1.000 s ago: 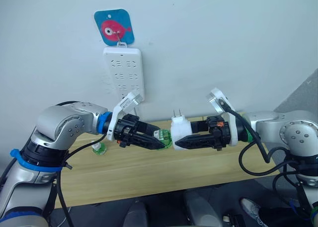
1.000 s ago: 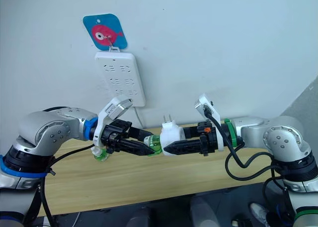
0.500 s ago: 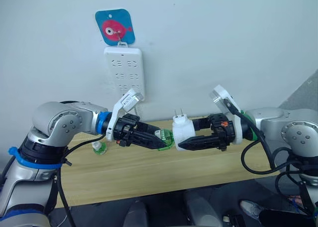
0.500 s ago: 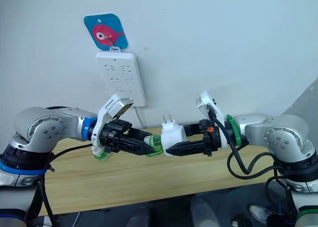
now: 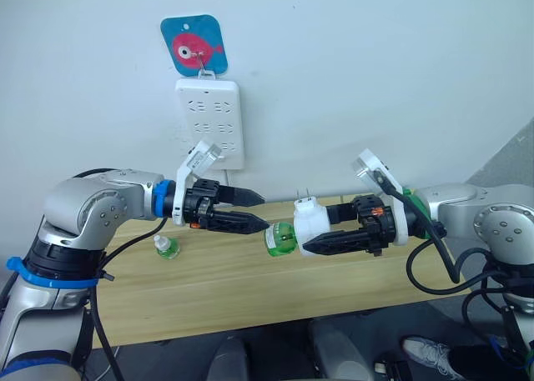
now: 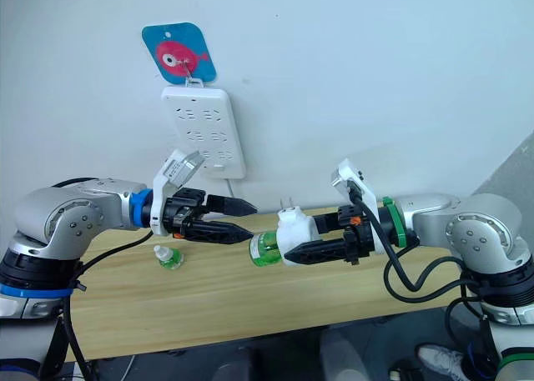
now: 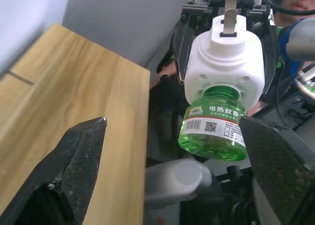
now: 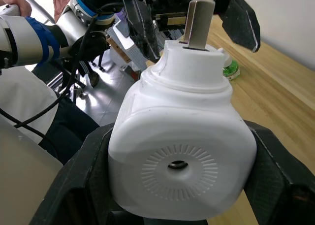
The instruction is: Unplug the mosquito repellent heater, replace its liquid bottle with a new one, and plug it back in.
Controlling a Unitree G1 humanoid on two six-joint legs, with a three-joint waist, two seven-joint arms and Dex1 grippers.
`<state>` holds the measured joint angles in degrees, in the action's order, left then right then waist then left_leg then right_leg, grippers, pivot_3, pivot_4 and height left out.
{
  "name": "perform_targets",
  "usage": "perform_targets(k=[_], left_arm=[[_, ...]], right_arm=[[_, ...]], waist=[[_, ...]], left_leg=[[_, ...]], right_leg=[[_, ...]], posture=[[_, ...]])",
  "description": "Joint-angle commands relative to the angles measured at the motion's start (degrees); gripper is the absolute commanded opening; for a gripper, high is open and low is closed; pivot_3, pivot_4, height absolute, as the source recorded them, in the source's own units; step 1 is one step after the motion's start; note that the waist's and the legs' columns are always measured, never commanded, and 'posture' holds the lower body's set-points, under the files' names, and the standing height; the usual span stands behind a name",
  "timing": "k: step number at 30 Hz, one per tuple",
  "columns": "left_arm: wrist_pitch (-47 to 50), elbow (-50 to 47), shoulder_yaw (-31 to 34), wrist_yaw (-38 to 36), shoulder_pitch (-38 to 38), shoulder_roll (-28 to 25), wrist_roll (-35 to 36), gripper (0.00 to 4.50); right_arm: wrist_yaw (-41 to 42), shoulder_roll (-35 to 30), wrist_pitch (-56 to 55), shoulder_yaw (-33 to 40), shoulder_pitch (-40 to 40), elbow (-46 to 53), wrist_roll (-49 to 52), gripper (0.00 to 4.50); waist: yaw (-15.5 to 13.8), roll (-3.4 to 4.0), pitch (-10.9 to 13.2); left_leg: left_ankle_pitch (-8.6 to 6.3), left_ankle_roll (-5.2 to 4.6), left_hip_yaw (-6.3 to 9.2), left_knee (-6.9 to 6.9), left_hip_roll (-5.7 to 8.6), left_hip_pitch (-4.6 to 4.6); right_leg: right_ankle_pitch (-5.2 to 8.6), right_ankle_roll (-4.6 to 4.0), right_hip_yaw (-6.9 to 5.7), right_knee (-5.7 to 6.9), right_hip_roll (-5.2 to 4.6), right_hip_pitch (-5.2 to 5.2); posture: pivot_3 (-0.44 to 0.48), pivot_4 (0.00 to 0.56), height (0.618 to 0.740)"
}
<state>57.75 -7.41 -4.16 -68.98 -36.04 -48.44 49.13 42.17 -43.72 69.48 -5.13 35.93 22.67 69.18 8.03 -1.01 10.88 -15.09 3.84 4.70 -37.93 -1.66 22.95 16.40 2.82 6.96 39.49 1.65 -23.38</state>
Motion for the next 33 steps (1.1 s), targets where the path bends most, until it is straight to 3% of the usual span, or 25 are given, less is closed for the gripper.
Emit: perform_targets(k=[1, 3, 6, 11, 21, 33], left_arm=[[-10.6, -0.4, 3.6, -0.3, 2.3, -0.2, -5.4, 4.50], [-15.7, -0.2, 5.0, 0.4, 3.9, 0.4, -7.9, 4.50], [-33.6, -0.8, 5.2, -2.6, 9.1, 0.7, -16.5, 4.50], [-56.3, -2.2, 8.0, -1.7, 18.4, 7.4, -22.8, 4.50], [-67.5, -2.9, 5.3, 3.5, 22.6, 15.9, -27.1, 4.50], [-72.8, -0.4, 1.8, 2.9, 20.7, 18.4, -28.5, 4.50]], right_arm=[[-2.2, 0.8, 0.8, 2.8, -0.4, -0.5, 0.7, 3.06], [-4.1, 1.3, 1.5, 3.4, -0.7, -1.5, 0.6, 3.06], [-7.4, 2.8, 3.2, 4.8, -0.6, -3.4, 1.6, 3.06], [-13.0, 6.3, 5.9, 7.7, -0.5, -6.1, 5.8, 3.06], [-20.7, 8.9, 8.5, 9.9, 0.4, -8.5, 14.7, 3.06], [-24.2, 9.0, 7.7, 9.3, 0.7, -9.0, 19.3, 3.06]], waist=[[0.1, 0.00, 0.0], [0.1, 0.00, 0.0], [0.1, 0.00, 0.0], [-0.1, 0.00, 0.0], [0.0, 0.00, 0.0], [0.1, 0.00, 0.0]], left_leg=[[0.00, 0.00, -0.02, 0.01, 0.00, -0.02], [0.00, 0.00, -0.04, 0.01, -0.01, -0.02], [0.00, 0.00, -0.06, 0.01, -0.01, -0.01], [0.00, 0.00, -0.12, 0.04, 0.00, 0.01], [0.00, -0.01, -0.13, -0.04, 0.07, 0.01], [0.00, -0.01, -0.12, -0.03, 0.03, 0.00]], right_leg=[[0.00, -0.01, 0.02, -0.01, 0.00, 0.00], [-0.01, -0.02, 0.04, 0.00, 0.00, 0.00], [-0.03, -0.05, 0.06, 0.00, 0.00, -0.01], [-0.05, -0.09, 0.10, -0.05, -0.09, -0.02], [-0.09, -0.01, 0.11, -0.08, -0.13, 0.06], [-0.09, -0.01, 0.11, -0.05, -0.06, 0.06]], posture=[[-0.141, 0.147, 0.736], [-0.141, 0.147, 0.736], [-0.140, 0.146, 0.736], [-0.140, 0.145, 0.736], [-0.140, 0.145, 0.736], [-0.148, 0.139, 0.736]])
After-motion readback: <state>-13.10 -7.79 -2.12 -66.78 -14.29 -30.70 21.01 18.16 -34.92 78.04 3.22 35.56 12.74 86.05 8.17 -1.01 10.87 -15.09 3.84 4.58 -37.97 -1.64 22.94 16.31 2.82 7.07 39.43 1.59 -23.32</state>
